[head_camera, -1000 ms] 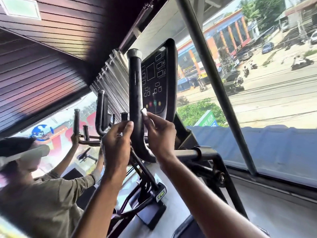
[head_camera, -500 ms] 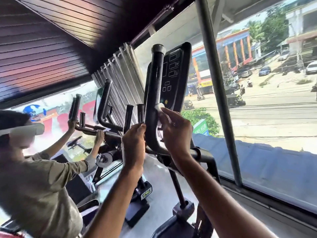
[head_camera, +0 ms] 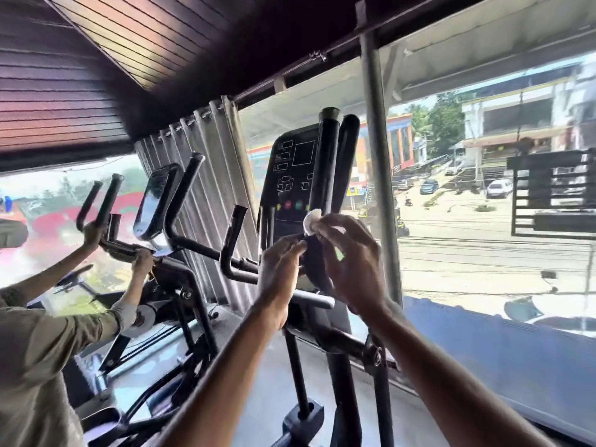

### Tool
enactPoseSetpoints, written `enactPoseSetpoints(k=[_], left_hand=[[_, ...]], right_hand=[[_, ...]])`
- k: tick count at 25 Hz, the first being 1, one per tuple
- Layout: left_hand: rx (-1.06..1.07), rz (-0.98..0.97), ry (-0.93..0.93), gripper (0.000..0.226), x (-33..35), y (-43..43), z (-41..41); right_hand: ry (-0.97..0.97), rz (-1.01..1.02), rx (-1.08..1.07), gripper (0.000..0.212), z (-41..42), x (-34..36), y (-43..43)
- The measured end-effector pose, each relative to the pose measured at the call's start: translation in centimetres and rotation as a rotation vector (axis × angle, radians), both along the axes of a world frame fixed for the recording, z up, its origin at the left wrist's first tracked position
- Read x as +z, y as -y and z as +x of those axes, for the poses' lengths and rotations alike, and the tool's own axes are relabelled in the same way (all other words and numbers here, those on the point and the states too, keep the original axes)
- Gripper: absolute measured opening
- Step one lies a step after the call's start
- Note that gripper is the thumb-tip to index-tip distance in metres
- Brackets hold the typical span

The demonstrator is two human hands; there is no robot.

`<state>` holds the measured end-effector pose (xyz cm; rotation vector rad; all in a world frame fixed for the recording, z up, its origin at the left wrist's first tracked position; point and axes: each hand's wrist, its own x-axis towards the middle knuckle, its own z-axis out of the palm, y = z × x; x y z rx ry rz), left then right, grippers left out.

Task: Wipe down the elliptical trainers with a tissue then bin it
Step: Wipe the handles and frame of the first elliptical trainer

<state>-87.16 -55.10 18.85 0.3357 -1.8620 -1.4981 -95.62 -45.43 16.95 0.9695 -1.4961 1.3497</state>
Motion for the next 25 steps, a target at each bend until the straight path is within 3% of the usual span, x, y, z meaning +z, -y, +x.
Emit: enactPoseSetpoints(k=[5,9,13,19,25], left_hand=[[-0.055,0.083,0.003,0.018,-0.6,0.8,-0.3],[-0.099,0.122,-0.013,0.021,-0.8,0.9,-0.2],[-0.12,0.136,-0.016,0.02,-0.7,1.1,-0.3],[-0.138,0.143,-0.014,0.024,-0.4,1.5,-0.7],[-0.171,0.159,-0.014,0.02,-0.9,1.7,-0.7]], right_hand=[[-0.006,0.182,-0.084,0.021,0.5,1.5,-1.3],[-0.216,0.43,-0.221,0.023,1.5,1.8,-1.5],[-0.299,0.581,-0.301,0.009,-0.8,6.4,-0.4],[-0.437,0.815,-0.325,0.015,-3.8,11.9,0.6],[-0.435,0.97,-0.527,0.019,-6.9,17.6,2.4]])
